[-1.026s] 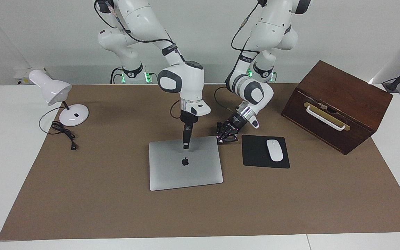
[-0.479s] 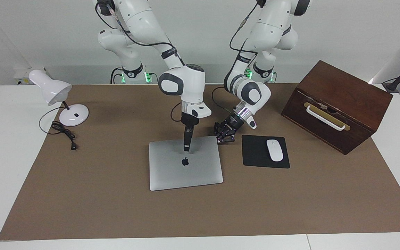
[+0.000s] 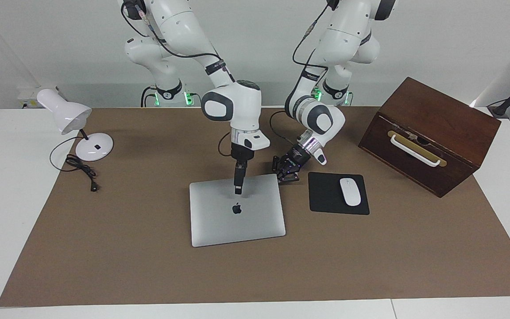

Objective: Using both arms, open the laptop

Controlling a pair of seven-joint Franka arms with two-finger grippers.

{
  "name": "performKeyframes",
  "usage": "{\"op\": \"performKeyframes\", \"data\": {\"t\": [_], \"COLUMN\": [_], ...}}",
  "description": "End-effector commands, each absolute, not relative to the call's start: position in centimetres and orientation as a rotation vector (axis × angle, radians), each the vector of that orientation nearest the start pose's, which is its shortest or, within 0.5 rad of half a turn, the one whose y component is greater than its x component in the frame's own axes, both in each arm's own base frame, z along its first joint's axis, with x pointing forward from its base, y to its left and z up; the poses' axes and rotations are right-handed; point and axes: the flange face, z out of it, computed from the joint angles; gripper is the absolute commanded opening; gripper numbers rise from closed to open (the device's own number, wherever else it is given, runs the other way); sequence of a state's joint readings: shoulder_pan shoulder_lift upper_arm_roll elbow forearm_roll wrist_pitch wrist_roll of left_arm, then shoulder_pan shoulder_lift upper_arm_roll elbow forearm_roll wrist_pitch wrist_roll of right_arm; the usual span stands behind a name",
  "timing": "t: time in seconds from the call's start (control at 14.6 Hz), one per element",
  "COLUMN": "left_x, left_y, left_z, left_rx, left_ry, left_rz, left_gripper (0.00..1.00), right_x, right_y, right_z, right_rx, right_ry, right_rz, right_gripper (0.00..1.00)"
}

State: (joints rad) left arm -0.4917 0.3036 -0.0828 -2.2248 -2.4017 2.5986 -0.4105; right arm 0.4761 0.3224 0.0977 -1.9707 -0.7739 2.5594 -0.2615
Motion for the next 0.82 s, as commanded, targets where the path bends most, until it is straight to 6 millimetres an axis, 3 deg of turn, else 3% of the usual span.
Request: {"op": "performKeyframes", "data": {"t": [0.0,0.75], "left_x": [44.9,45.1], "left_y": [-28.19,-27.79], "left_z": [21.22,20.54], "left_rx": [1.034,1.022], "left_ry": [1.872,1.867], "left_rz": [-0.577,-0.593], "left_gripper": [0.0,0.0], "right_x": [53.88,53.96], "right_y": [34.66,34.6], "right_z": [33.48,33.54], "right_rx": [-2.676,-2.679], "right_ry": [-2.291,-2.289], "right_rz": [-0.648,-0.651], "right_gripper": [1.0,1.0]}}
